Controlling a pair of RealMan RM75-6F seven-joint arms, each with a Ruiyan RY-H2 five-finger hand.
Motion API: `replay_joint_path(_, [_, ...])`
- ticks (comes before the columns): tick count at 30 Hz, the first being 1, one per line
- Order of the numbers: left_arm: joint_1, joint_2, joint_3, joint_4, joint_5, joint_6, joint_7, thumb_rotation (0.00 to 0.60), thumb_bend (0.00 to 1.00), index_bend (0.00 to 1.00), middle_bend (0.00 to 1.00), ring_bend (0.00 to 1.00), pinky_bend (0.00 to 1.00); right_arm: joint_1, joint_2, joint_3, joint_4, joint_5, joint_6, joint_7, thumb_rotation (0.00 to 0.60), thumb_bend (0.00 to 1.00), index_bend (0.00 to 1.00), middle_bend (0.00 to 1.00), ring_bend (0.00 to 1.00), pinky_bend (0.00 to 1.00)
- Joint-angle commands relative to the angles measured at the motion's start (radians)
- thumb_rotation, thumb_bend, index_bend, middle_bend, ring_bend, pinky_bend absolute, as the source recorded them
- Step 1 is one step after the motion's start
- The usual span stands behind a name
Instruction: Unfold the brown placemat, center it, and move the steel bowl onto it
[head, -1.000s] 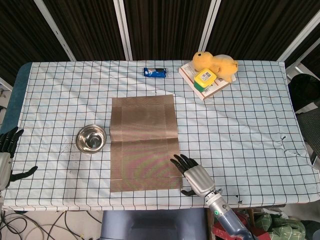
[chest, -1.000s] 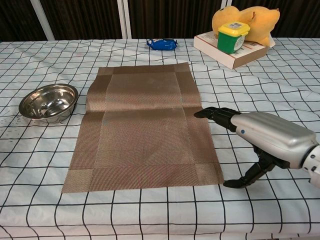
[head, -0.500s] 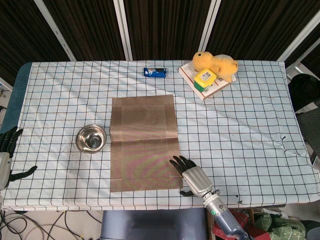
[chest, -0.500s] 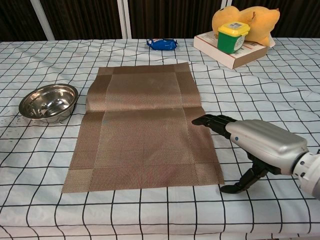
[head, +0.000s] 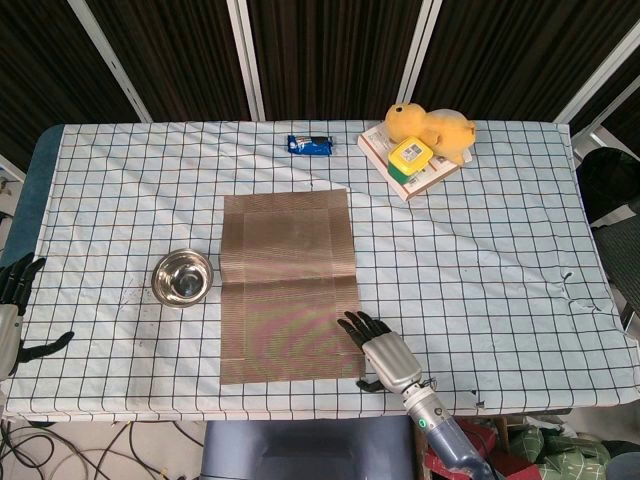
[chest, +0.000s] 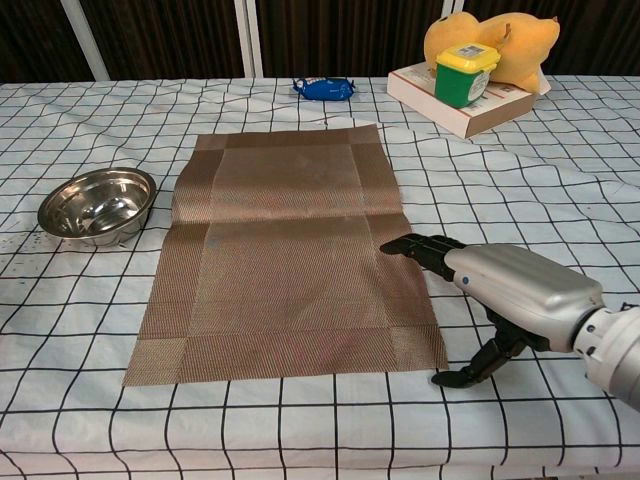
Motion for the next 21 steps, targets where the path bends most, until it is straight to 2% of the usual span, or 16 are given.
replay_joint_path(1, [0.001,-0.001,0.0,-0.001,0.001,0.001,0.0,0.6,0.02,0.0,0.0,0.0,0.0,0.002,-0.004,0.001,0.003,-0.002,0.002,0.002,0.6,0.09,0.0,0.0,0.0,0.16])
replay_joint_path(13, [0.003,-0.006,-0.001,-0.008,0.002,0.002,0.012,0.6,0.02,0.0,0.0,0.0,0.0,0.015,-0.034,0.002,0.025,-0.002,-0.007,0.022,0.6,0.11,0.0,0.0,0.0,0.16])
replay_joint_path(21, [0.004,-0.008,-0.002,-0.009,0.002,0.002,0.014,0.6,0.02,0.0,0.0,0.0,0.0,0.016,-0.051,0.007,0.029,-0.023,0.013,0.059,0.6,0.25,0.0,0.0,0.0,0.16])
